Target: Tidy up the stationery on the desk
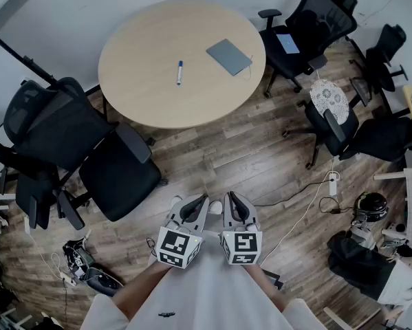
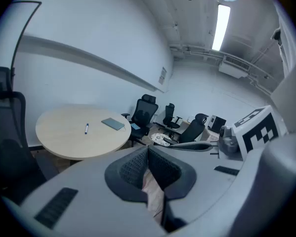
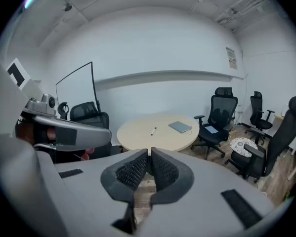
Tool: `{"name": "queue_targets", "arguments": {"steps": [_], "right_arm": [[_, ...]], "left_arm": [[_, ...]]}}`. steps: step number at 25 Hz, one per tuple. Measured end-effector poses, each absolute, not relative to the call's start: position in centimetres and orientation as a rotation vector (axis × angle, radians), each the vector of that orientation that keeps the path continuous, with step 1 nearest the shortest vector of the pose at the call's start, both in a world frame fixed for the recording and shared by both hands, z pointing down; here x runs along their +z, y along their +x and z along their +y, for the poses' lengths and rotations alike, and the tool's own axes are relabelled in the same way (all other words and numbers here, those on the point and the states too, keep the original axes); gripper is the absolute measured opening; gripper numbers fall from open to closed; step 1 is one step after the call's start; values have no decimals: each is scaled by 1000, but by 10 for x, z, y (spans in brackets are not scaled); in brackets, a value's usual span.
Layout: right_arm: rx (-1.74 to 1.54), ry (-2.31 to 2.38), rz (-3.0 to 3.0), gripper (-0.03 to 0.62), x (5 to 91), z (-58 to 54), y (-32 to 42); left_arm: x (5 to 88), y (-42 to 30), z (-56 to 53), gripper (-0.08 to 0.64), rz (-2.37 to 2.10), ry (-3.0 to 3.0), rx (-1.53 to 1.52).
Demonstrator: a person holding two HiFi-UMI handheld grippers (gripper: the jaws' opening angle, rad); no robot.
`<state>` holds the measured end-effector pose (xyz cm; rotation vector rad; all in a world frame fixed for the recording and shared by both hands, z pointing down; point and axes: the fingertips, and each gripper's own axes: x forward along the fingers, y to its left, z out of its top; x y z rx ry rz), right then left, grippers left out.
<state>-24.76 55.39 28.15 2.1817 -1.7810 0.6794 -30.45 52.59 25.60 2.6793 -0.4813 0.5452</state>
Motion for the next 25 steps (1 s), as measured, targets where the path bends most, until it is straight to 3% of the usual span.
{"name": "queue_targets", "arguments": {"steps": [7,25], "right_arm": [[611,2220,-1769,46,263,553,-262],[750,2219,-1855,48,287,567,-186]], "left_arm": [[255,-328,521,21,-472,2695,587],[270,-253,535,21,-527,2688,695]]}}
